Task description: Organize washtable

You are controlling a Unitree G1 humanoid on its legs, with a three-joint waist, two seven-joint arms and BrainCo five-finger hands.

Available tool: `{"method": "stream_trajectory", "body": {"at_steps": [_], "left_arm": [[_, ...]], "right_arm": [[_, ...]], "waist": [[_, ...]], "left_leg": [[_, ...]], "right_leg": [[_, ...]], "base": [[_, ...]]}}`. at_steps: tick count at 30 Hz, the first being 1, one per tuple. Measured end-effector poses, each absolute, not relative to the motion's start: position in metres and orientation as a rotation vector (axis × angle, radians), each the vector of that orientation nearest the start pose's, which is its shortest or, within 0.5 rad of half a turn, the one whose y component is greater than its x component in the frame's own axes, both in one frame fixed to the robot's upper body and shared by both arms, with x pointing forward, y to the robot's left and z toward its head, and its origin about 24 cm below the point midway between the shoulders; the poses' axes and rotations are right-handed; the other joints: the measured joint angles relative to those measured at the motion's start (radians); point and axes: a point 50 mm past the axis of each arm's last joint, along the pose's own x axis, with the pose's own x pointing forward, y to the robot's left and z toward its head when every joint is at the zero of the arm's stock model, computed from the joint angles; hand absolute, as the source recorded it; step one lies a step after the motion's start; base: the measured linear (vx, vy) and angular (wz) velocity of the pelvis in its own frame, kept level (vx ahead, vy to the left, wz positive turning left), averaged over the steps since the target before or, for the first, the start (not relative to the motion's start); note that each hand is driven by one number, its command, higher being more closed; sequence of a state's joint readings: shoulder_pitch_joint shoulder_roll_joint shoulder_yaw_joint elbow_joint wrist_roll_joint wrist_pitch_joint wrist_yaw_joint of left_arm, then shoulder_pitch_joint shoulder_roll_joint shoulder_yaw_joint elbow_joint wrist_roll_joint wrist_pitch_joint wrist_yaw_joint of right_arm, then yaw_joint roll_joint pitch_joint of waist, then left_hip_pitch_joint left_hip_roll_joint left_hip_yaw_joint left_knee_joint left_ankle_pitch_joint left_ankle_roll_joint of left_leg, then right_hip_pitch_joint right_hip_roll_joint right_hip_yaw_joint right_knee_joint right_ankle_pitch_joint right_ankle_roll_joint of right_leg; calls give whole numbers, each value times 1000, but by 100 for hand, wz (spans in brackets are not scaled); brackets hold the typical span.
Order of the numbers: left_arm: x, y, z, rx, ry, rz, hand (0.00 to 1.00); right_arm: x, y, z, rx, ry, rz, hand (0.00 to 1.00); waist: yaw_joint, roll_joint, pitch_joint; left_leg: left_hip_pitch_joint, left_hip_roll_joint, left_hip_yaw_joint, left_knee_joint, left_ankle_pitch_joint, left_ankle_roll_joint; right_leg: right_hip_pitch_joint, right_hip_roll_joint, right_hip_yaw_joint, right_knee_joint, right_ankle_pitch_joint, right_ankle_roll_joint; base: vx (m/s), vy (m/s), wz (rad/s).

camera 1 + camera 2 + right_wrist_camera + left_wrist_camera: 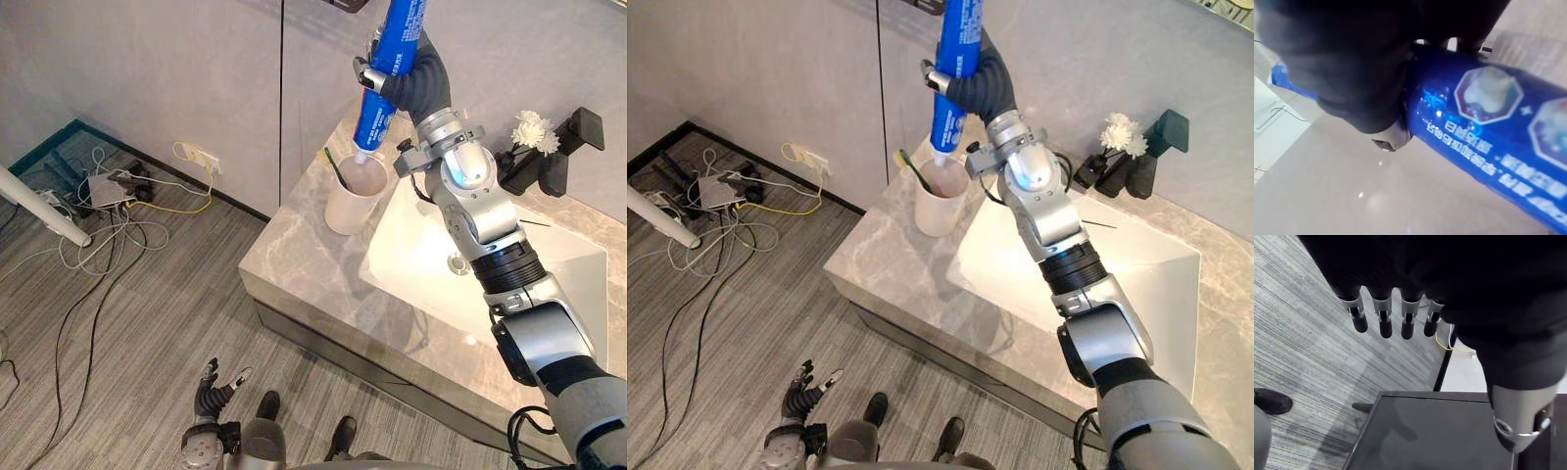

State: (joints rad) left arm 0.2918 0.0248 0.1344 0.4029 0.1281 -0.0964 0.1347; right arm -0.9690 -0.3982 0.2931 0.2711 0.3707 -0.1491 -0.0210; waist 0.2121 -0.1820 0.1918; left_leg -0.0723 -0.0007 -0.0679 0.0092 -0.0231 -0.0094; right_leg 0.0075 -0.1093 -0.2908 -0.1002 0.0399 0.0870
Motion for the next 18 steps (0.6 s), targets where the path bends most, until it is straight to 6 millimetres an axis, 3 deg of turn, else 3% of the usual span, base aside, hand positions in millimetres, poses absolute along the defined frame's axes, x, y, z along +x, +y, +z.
{"method": "stream_trajectory", "body": {"at_steps": [2, 10, 18], "left_arm": [[140, 203, -90, 172, 584, 283, 0], [141, 201, -90, 172, 583, 272, 0], [141, 200, -90, 174, 583, 270, 0]], "right_arm": [[352, -99, 280, -161, -726, 370, 100], [357, -103, 236, -173, -602, 347, 100], [355, -98, 217, -153, -561, 342, 100]], "waist": [[0, 0, 13], [1, 1, 14], [1, 3, 16]], "left_leg": [[-1, 0, 1, 1, 0, 0], [-1, 1, 2, 1, -2, -2], [-3, 1, 1, 7, -6, -4]], "right_leg": [[-1, 0, 1, 0, 0, -1], [-2, 0, 2, 0, 0, -1], [-1, 0, 1, 0, 0, -1]], "base": [[0, 0, 0], [0, 0, 0], [0, 0, 0]]}}
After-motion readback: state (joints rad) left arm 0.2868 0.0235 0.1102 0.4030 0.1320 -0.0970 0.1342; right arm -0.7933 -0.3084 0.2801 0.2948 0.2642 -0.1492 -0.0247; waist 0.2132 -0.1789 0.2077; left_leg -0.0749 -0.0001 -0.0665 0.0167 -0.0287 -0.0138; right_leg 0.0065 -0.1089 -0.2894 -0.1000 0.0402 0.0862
